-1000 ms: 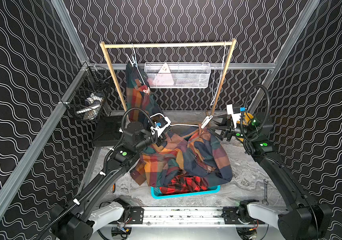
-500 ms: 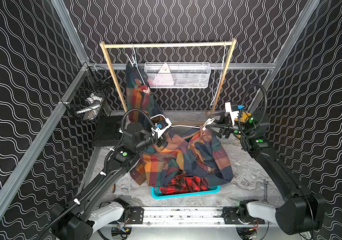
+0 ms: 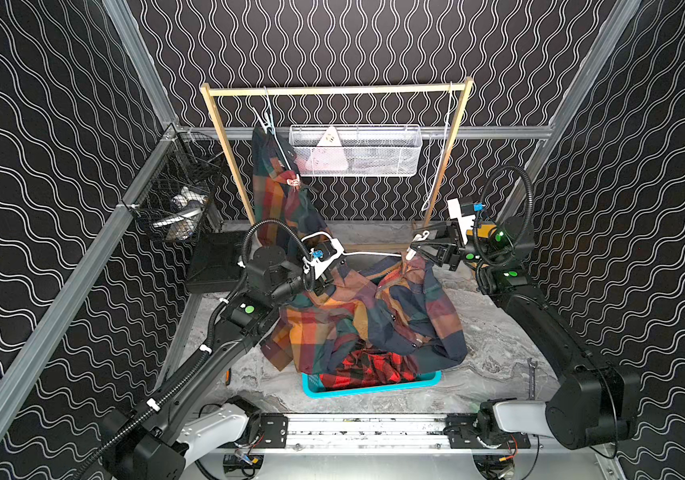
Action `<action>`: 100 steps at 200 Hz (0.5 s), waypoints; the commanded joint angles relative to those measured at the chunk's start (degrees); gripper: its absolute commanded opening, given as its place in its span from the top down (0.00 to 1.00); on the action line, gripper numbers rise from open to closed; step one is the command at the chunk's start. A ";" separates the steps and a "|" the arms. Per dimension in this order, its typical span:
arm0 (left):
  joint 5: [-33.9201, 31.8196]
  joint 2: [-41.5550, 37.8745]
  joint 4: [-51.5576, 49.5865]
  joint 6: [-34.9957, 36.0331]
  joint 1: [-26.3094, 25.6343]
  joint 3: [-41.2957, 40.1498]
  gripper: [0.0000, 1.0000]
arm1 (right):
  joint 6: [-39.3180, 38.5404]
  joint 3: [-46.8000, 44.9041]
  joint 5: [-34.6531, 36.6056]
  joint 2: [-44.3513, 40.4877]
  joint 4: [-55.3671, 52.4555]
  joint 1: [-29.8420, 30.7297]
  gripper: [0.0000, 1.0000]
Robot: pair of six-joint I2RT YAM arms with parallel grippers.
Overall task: Remove the clothespins securing long-sleeve shirts to the hanger
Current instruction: Remove the clamp from the hanger.
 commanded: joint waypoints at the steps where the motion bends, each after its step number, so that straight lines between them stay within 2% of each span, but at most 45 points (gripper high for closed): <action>1: 1.33 0.01 2.47 1.34 0.06 0.19 1.00 | 0.87 0.72 -0.69 0.07 2.75 -0.08 0.78; 20: 1.10 0.10 2.28 1.48 0.06 0.31 1.00 | -0.13 1.19 0.94 -0.22 0.74 -0.05 1.00; 62: 0.15 0.36 2.26 1.59 0.06 0.31 1.00 | -7.99 3.89 8.87 -3.85 -12.33 -0.03 1.00; 78: -0.74 0.69 1.94 1.93 0.07 0.39 1.00 | -9.68 3.46 13.91 -7.33 -15.50 -0.61 1.00; 100: -2.72 0.97 2.28 2.15 0.06 0.05 1.00 | -11.86 4.28 24.72 -12.63 -23.22 -2.40 1.00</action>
